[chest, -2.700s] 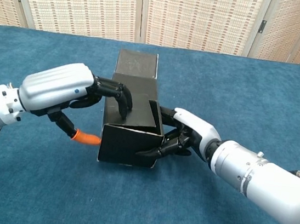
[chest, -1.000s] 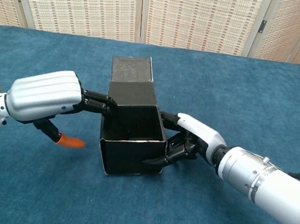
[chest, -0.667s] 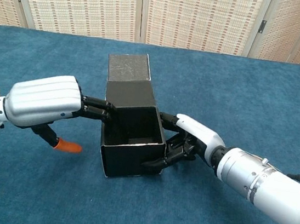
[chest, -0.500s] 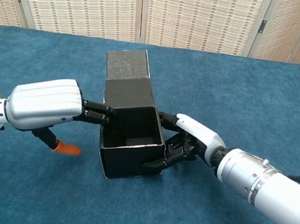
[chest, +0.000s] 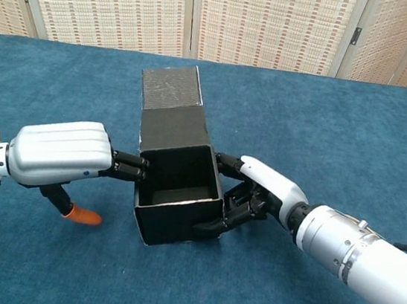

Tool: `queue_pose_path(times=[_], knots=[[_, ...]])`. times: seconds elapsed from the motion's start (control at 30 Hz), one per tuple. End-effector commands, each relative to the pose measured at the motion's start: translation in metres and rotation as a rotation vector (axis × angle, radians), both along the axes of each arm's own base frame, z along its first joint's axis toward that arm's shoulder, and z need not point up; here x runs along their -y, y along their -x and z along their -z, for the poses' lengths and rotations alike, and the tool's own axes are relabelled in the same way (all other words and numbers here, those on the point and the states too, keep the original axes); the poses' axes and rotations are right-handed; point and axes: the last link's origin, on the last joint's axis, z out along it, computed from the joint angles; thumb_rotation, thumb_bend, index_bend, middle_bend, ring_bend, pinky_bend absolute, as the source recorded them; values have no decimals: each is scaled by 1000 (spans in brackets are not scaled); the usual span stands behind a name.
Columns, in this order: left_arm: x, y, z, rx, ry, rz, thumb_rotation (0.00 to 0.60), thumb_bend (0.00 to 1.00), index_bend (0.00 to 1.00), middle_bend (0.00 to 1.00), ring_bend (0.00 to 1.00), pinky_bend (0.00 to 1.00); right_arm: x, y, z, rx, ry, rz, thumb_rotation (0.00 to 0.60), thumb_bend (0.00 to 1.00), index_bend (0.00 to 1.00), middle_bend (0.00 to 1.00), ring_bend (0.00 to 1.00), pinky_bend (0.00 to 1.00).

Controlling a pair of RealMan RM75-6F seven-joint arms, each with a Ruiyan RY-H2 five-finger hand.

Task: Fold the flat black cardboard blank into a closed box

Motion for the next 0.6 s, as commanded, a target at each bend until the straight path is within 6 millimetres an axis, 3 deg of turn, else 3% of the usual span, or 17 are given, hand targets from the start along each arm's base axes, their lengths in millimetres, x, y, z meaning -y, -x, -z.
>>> queue_pose_path(times=[0.03,0.3,0.4,0.6], knots=[[0,-1,0,-17,2,-6,600,233,358,347,883,1000,0,0,0,1,0,1,600,265,432,506,796,1000],[0,-2,7,-53,-3,-9,600,233,378,347,883,1000,-2,-1,1,2,-8,-1,600,265,432,506,796,1000],[1,-4,9,-55,-11,12,600,232,439,373,883,1000,-2,-1,1,5,-9,1,600,265,432,506,796,1000],[1,-7,8,-1,-14,28,600,233,628,535,892,1000,-3,-1,0,12,-6,4,600,266,432,507,796,1000]])
